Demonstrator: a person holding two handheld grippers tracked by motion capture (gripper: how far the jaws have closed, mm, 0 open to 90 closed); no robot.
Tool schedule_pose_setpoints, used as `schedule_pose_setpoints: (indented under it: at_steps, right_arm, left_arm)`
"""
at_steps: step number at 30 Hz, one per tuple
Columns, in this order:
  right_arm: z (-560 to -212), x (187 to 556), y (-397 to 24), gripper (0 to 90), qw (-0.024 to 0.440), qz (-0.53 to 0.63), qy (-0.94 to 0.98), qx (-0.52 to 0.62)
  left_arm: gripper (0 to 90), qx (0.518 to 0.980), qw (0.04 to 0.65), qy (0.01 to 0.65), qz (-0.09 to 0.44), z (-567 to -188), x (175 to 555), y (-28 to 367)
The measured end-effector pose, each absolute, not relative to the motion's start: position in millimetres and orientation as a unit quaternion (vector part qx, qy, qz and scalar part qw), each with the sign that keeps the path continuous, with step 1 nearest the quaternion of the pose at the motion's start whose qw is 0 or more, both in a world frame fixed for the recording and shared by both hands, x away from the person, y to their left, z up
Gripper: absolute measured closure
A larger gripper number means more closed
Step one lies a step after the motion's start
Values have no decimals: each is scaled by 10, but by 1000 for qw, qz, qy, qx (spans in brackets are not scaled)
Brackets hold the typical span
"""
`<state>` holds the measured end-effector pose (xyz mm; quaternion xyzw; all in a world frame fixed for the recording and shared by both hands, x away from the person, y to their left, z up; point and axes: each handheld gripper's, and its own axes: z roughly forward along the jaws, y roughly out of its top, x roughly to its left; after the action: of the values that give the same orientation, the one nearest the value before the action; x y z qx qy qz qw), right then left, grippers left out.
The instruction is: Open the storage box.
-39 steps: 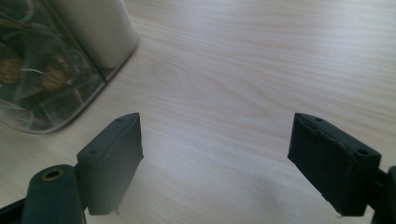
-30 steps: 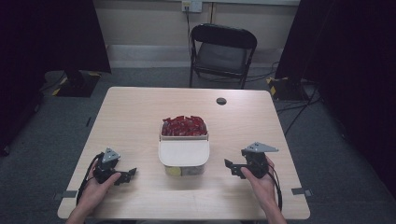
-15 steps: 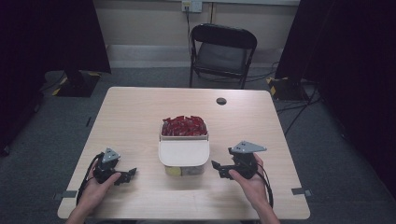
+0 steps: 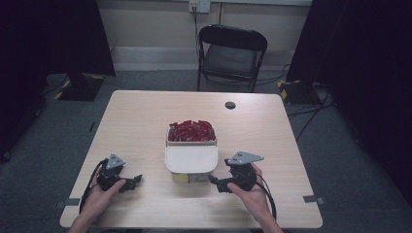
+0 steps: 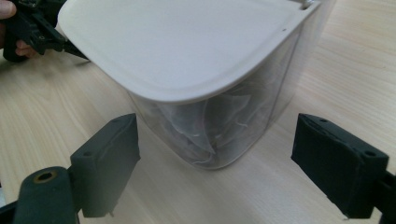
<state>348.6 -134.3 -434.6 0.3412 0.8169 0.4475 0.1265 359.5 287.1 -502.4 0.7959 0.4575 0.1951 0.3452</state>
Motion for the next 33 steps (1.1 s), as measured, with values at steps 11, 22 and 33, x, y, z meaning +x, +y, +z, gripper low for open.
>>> schedule_pose_setpoints:
  at_steps: [11, 22, 33]
  right_arm:
    - [-4415, 3576, -1246, 151, 111, 452, 815, 345]
    - [-4408, 3634, -1230, 137, 117, 451, 812, 351]
    - [-4380, 3641, -1213, 135, 116, 458, 812, 344]
  left_arm:
    - [66, 799, 342, 455, 195, -5021, 3601, 2877]
    - [65, 799, 342, 455, 194, -5021, 3602, 2875]
    - [63, 799, 342, 454, 194, -5022, 3605, 2875]
